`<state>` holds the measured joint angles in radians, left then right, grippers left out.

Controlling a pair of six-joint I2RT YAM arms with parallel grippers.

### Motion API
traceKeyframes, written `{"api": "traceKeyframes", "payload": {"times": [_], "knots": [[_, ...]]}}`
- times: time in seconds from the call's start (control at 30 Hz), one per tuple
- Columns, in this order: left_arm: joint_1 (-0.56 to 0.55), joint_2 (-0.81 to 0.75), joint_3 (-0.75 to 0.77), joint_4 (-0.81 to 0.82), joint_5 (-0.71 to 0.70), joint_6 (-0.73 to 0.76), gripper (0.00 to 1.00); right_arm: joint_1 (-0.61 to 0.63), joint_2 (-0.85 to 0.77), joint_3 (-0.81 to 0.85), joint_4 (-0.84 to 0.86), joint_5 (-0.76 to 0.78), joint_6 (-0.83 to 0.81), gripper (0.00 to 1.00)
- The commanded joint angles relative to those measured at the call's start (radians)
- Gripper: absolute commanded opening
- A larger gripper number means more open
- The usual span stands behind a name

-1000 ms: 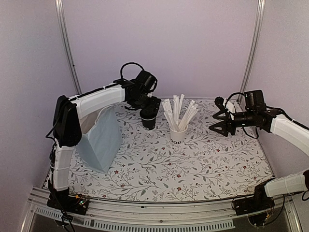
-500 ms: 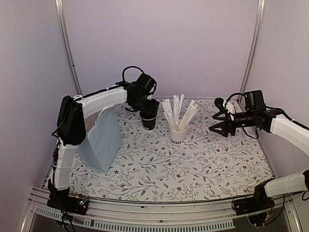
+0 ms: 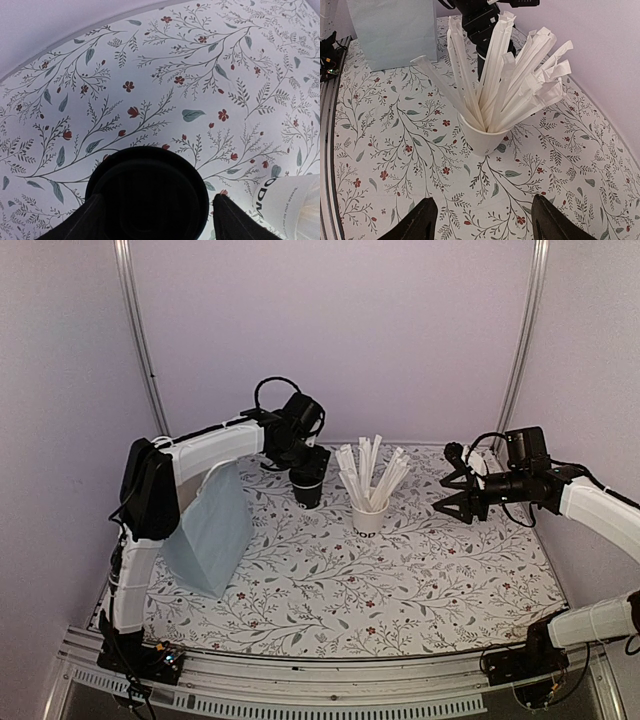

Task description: Pack the takeout coffee

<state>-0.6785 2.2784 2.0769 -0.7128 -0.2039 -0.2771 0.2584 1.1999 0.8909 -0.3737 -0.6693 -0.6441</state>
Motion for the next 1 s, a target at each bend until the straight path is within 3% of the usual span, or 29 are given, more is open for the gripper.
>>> {"api": "traceKeyframes", "payload": {"times": [0.0,0.2,0.53,0.97], "knots": [[0.002,-0.032,0.008,0.025,-0.009,0.024,0.76,-0.006,0.004,-0.004,-0.005,-0.023,-0.004,0.67],[-0.015,-0.106,-0.057,0.107,-0.016,0.073,0.82,-0.006,0.009,-0.004,-0.005,-0.024,-0.003,0.67],[0.011,-0.041,-0.028,0.053,0.006,0.046,0.88,-0.006,0.012,-0.003,-0.007,-0.019,-0.003,0.67],[0.027,-0.002,-0.014,0.032,0.005,0.039,0.86,-0.007,0.013,-0.004,-0.007,-0.021,-0.003,0.67]]}}
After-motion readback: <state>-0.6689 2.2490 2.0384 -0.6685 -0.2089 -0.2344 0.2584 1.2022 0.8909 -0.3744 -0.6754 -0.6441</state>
